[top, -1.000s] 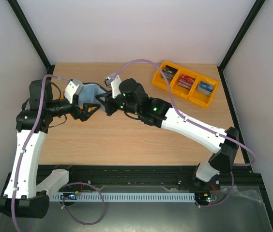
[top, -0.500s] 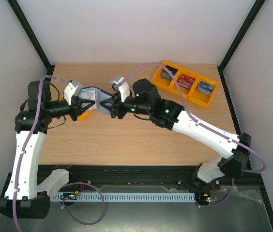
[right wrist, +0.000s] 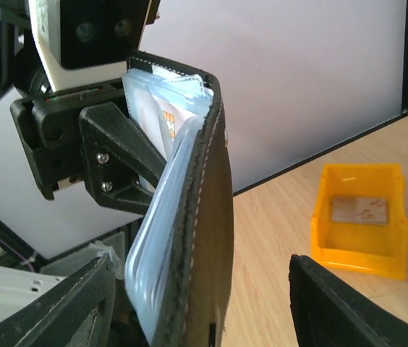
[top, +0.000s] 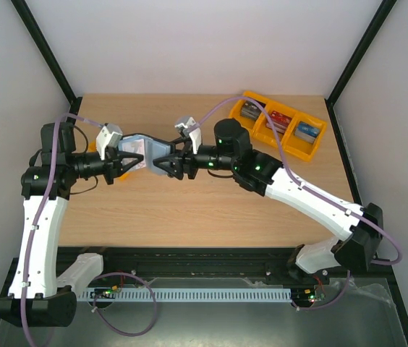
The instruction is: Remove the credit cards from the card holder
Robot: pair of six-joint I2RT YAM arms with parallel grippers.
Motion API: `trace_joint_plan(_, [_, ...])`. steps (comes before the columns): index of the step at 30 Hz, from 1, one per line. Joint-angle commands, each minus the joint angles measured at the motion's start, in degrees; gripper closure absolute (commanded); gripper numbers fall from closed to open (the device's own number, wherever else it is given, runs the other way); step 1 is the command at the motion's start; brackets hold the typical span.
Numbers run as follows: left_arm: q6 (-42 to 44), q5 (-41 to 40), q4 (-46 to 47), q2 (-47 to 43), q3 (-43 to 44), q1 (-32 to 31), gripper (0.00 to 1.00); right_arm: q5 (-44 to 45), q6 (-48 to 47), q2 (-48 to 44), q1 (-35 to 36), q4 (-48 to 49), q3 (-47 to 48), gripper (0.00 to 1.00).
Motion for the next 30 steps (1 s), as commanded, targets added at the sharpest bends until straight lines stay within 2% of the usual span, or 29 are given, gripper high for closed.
trace_joint_plan(1, [0.21,3.66,0.37,-0.31,0.21,0.5,0.98,-3.05,3.18,1.77,0.13,6.21,-0.4,0.42])
trace_joint_plan(3, [0.49,3.96,0.0,-0.51,0.11,0.57,0.98,-3.21,3.93,2.24,0.08,6.91,-0.33,0.59])
trace_joint_plan(6, [0.61,3.97,-0.09,-0.68,-0.07,0.74,0.98,-1.91,3.94,2.1,0.11,6.07,-0.32,0.92])
trace_joint_plan(7, [0.55,4.01,0.05,-0.77,-0.08,0.81,0.95,-0.4,3.68,1.86,0.03,5.09,-0.05,0.98])
trace_joint_plan(8, [0.13,3.92,0.31,-0.73,-0.24,0.85,0.8,1.09,3.23,1.57,0.0,4.01,0.14,0.98])
trace_joint_plan(9, [-0.51,3.75,0.71,-0.82,-0.44,0.96,0.6,2.41,2.67,1.19,-0.13,2.81,0.27,0.98])
trace_joint_plan(10, [-0.89,3.7,1.0,-0.85,-0.65,1.09,0.5,3.3,2.12,0.75,-0.37,1.78,0.35,0.98])
trace_joint_plan(11, [-1.04,3.69,1.16,-0.93,-0.87,1.18,0.45,3.81,1.56,0.34,-0.64,0.63,0.48,0.98])
trace_joint_plan(19, [-0.29,4.15,0.51,-1.53,-2.53,1.79,0.43,0.81,-4.29,-2.07,-1.52,-7.18,2.14,0.98])
trace_joint_plan(25, [9.06,6.38,-7.91,-1.32,0.56,2.33,0.41,-1.17,-9.12,-3.78,-2.66,-11.49,2.96,0.98])
trace_joint_plan(28, [12.25,6.39,-10.47,-1.37,1.6,2.48,0.48,-2.18,-10.87,-4.49,-2.83,-12.9,3.1,0.98])
trace_joint_plan(30, [12.1,6.16,-10.2,-1.64,1.49,2.88,0.56,-2.79,-11.64,-5.26,-2.83,-12.85,2.58,0.98])
